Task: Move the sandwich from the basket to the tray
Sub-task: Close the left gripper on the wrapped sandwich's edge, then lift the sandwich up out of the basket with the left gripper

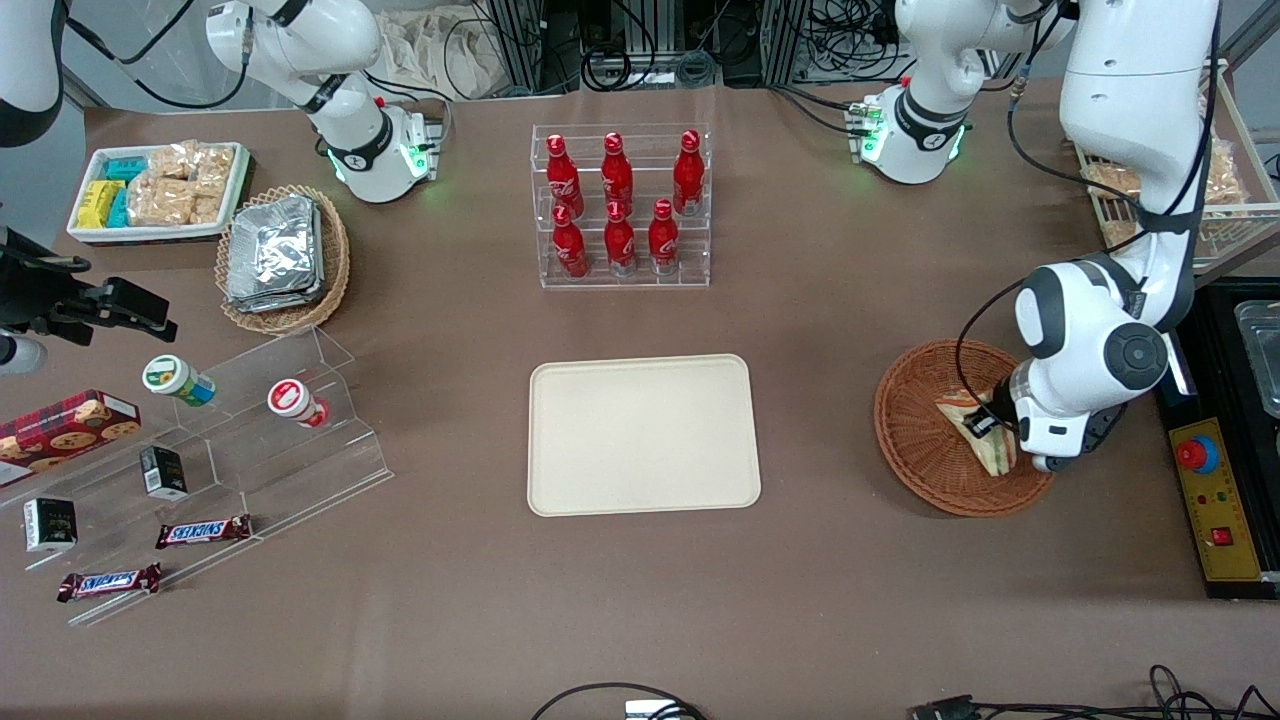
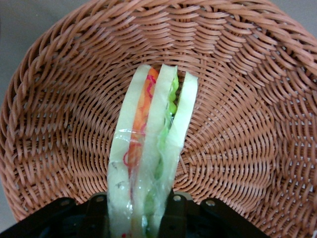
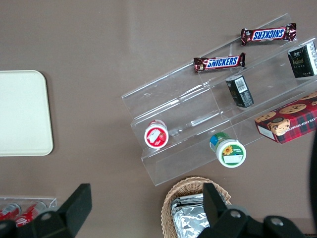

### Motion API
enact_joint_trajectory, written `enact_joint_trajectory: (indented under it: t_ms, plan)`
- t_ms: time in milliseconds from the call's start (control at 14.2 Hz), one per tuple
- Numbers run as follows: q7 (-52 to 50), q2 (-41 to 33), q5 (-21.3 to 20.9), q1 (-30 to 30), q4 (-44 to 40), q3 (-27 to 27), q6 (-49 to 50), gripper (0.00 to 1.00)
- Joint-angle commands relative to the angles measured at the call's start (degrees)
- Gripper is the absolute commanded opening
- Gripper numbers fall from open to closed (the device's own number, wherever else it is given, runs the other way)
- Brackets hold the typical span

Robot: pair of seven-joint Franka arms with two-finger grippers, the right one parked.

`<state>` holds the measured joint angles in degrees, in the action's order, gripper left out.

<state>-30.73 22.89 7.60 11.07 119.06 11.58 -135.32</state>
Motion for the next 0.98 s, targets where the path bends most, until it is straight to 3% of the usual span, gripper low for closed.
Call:
enact_joint_trajectory:
  t_ms: [0,421,912]
  plan:
    - [0.3,-0.1,0.1,0.0,-2.2,0.1,1.2,0.09]
    - [6.6,-1.4,-0.7,-0.3,-21.7,0.4,30.3,0.01]
    - [10.3,-1.3,-0.4,1.0,-39.7,-2.3,46.4,0.04]
